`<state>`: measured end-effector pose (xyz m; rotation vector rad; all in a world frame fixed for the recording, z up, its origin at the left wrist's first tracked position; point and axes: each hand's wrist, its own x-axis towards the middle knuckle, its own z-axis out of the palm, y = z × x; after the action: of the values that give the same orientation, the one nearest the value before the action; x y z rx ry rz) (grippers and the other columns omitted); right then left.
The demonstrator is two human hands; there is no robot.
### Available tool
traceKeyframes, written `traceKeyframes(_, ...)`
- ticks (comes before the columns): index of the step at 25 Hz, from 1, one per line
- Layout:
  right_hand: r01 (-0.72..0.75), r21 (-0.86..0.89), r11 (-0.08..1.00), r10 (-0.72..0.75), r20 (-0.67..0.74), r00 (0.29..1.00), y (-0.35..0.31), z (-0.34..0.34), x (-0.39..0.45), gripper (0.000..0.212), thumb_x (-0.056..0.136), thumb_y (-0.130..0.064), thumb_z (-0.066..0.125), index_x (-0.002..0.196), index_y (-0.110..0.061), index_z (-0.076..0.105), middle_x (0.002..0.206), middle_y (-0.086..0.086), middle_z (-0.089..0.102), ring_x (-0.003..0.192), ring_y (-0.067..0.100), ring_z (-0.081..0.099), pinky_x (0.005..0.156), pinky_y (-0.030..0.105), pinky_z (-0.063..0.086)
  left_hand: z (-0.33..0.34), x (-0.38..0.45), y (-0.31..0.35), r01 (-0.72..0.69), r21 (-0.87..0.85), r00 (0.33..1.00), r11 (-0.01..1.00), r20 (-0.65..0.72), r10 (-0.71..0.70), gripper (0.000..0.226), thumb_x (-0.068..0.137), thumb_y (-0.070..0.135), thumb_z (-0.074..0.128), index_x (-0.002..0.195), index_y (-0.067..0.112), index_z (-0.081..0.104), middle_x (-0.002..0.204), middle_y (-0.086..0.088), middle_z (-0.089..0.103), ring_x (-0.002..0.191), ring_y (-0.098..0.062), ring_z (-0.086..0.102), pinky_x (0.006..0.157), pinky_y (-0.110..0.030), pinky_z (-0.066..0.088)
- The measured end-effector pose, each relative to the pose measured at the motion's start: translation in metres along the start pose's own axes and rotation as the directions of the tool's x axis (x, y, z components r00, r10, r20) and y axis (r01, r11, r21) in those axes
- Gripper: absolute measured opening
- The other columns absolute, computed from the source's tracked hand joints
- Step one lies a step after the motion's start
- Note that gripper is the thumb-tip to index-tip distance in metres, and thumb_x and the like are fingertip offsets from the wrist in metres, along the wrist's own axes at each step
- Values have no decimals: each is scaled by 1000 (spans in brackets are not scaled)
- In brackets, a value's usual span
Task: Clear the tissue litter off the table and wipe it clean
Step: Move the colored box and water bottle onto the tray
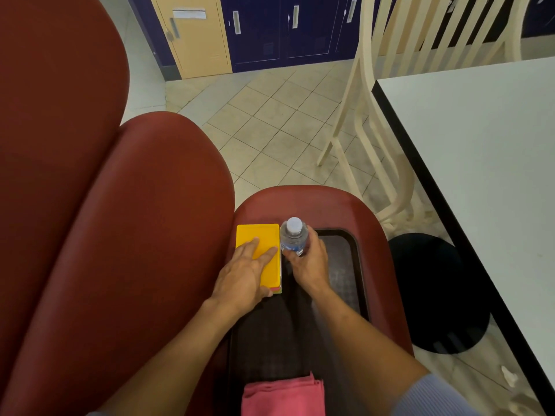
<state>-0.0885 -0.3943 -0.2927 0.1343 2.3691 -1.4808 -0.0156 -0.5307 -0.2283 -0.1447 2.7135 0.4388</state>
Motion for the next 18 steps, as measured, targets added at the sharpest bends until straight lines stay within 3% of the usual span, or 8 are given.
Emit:
traceKeyframes(3, -34, -18, 999, 33, -36, 999, 5, -1, -4, 68, 78, -21, 77, 137, -23, 42, 129, 3, 54, 119, 20, 53, 98, 41, 49, 4, -2, -2, -8, -2, 1000, 1000, -17, 8, 88, 85, 45, 67, 152, 38, 10, 162, -1, 0, 148, -22, 4, 116, -37, 24)
traceKeyframes(6, -26, 8, 1000, 26, -16, 1000, 1, -2, 0, 57, 81, -17, 74, 131, -24, 48, 126, 0, 58, 117, 18, 55, 98, 39, 49, 7, 0, -4, -13, 13, 999, 1000, -31, 14, 88, 85, 45, 66, 152, 37, 9, 162, -2, -1, 148, -23, 3, 117, -36, 21)
traceKeyframes(11, -71, -94, 993, 69, -22, 997, 10, -9, -15, 62, 84, -12, 69, 140, -16, 41, 130, 5, 57, 119, 22, 55, 100, 33, 45, 14, -5, -4, -32, -19, 997, 999, -71, 31, 90, 86, 46, 64, 154, 29, 7, 162, -6, -7, 149, -23, -4, 119, -33, 12)
traceKeyframes(13, -107, -151, 983, 109, 3, 994, 22, -14, -34, 52, 86, -14, 66, 134, -16, 48, 124, 7, 61, 113, 22, 59, 95, 30, 46, 25, -20, -1, -76, -55, 971, 996, -230, 62, 87, 83, 41, 67, 153, 20, 19, 162, -10, 3, 150, -25, -1, 116, -31, 14)
traceKeyframes(15, -103, -202, 974, 122, 81, 989, 39, -19, -60, 40, 87, -14, 65, 126, -13, 56, 117, 8, 65, 106, 20, 62, 88, 23, 46, 46, -40, 4, -118, -94, 929, 989, -362, 76, 74, 79, 31, 71, 144, 11, 41, 157, -14, 26, 147, -29, 18, 115, -36, 24)
traceKeyframes(18, -44, -282, 958, 113, 234, 966, 63, -26, -104, 31, 87, -13, 65, 118, -11, 62, 111, 6, 68, 104, 17, 64, 87, 19, 46, 82, -71, 14, -133, -152, 916, 979, -395, 63, 54, 76, 20, 73, 126, 7, 58, 148, -16, 40, 137, -30, 32, 108, -45, 41)
